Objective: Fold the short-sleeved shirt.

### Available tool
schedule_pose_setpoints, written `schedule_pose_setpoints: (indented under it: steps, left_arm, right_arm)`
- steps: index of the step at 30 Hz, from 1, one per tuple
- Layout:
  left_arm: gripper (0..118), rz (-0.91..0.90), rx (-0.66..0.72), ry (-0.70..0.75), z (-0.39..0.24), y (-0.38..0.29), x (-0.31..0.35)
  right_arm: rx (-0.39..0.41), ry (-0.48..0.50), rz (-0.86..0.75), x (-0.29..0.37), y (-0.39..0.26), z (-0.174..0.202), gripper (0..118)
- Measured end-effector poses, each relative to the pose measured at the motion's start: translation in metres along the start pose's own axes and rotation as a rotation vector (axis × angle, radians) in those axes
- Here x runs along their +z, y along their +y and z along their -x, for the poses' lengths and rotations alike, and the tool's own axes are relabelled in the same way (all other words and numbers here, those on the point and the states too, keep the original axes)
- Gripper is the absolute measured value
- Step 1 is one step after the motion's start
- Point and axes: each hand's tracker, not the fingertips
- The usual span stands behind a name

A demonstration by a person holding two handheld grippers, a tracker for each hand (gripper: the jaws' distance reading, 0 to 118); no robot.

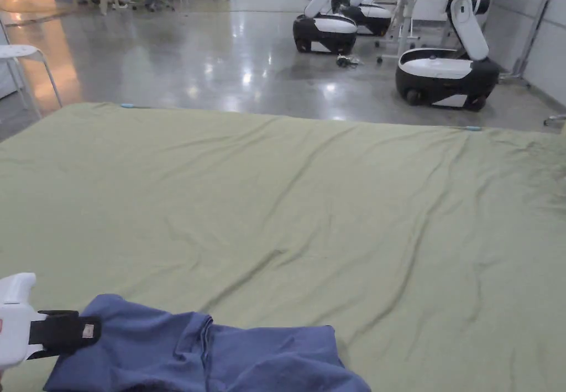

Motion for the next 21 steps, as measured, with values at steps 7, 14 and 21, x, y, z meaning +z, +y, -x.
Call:
schedule_pose_setpoints:
  steps: [7,14,21]
  left_arm:
    - [3,-0.056,-0.088,-0.208,-0.084,0.011,0.017]
    - [3,0.060,-0.157,-0.326,-0.201,0.011,-0.059]
    - [3,0.257,-0.219,-0.277,-0.261,-0.031,-0.175]
  right_arm:
    - [-0.041,0.018,0.015,-0.002,-0.004,0.003,0]
    - [-0.026,0.004,-0.013,0.011,0.000,-0.005,0]
    - [-0.052,-0.038,-0.015,0.022,-0.001,-0.021,0]
